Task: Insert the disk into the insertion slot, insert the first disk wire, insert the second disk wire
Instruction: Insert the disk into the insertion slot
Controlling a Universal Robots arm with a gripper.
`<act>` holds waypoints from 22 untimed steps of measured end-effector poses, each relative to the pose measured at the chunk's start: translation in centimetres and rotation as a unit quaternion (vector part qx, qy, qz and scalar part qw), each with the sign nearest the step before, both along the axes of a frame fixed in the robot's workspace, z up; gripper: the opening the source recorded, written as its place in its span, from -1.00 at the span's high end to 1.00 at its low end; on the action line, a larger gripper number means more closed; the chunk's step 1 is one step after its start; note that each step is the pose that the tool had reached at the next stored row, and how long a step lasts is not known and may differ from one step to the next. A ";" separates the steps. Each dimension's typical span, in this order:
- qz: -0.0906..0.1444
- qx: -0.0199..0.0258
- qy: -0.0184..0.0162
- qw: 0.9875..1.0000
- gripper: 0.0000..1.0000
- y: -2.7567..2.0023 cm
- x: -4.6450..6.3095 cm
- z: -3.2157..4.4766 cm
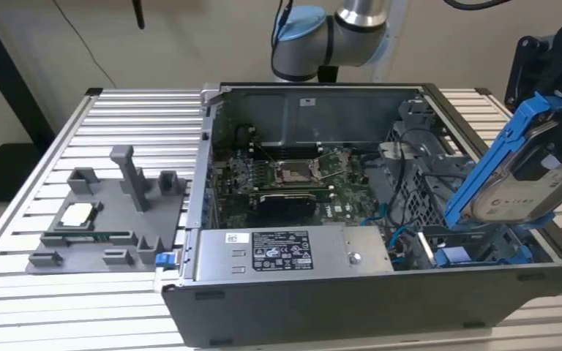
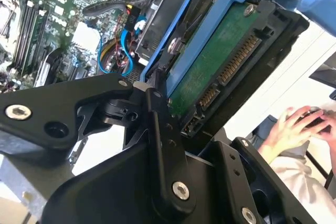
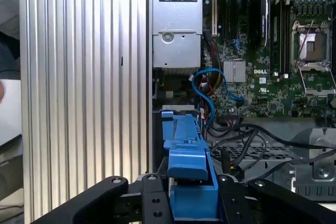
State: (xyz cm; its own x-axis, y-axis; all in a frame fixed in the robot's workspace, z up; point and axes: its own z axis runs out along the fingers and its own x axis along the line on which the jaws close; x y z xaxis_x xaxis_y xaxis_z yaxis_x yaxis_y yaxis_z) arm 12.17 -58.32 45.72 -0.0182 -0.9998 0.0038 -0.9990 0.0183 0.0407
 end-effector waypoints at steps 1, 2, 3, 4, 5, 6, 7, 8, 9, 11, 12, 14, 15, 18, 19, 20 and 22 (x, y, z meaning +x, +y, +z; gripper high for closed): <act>0.000 0.000 0.000 1.000 0.35 0.00 0.0 -0.01; 0.000 0.000 0.000 1.000 0.35 0.00 0.0 0.00; 0.000 0.000 0.000 1.000 0.35 0.00 0.0 -0.02; 0.000 0.000 0.000 1.000 0.35 0.00 0.0 -0.08; 0.000 0.000 0.000 1.000 0.35 0.00 0.0 -0.15; 0.000 0.000 0.000 1.000 0.35 0.00 0.0 -0.24; 0.000 0.000 0.000 1.000 0.35 0.00 0.0 -0.33; 0.000 0.000 0.000 1.000 0.35 0.00 0.0 -0.42; 0.000 0.000 0.000 1.000 0.35 0.00 0.0 -0.52; 0.000 0.000 0.000 1.000 0.35 0.00 0.0 -0.74; 0.000 0.000 0.000 1.000 0.35 0.00 0.0 -0.82; 0.000 0.000 0.000 1.000 0.35 0.00 0.0 -0.95; 0.000 0.000 0.000 1.000 0.35 0.00 0.0 -1.02; 0.000 0.000 0.000 1.000 0.35 0.00 0.0 -1.07; 0.000 0.000 0.000 1.000 0.35 0.00 0.0 -1.08; 0.000 0.000 0.000 1.000 0.35 0.00 0.0 -1.09; 0.000 0.000 0.000 1.000 0.35 0.00 0.0 -1.11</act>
